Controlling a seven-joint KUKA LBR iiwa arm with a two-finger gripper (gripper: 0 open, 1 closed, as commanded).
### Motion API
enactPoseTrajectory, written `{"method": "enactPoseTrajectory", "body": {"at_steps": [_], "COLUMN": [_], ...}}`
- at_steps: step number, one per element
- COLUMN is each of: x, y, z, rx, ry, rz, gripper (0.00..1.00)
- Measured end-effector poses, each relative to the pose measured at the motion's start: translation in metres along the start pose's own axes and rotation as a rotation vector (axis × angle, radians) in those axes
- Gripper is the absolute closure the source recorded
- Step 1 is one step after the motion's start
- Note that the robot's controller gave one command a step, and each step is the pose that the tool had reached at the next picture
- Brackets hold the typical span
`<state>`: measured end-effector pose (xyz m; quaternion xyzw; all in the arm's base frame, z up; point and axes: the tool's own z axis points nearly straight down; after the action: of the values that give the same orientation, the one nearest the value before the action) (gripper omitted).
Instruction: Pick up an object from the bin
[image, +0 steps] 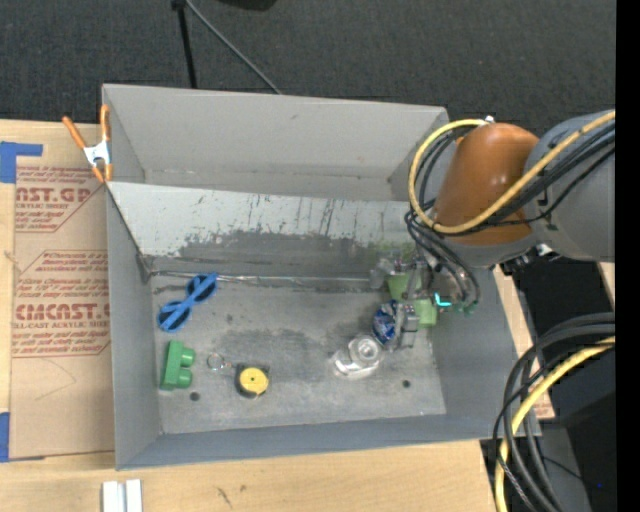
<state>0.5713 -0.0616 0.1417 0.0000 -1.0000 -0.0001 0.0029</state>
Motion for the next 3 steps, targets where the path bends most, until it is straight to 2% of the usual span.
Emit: {"method": "enactPoseTrajectory", "body": {"at_steps": [1, 2, 3], "x": [-0.015, -0.017, 0.021], "y": [-0.042, -0.041, -0.049], "z": [0.076, 0.071, 0.064], "rx": [-0.004, -0.002, -0.002], "ry": [-0.002, -0.01, -0.008], "rz": [0.012, 0.011, -0.294], "gripper": [0.0, 1.0, 1.0]}}
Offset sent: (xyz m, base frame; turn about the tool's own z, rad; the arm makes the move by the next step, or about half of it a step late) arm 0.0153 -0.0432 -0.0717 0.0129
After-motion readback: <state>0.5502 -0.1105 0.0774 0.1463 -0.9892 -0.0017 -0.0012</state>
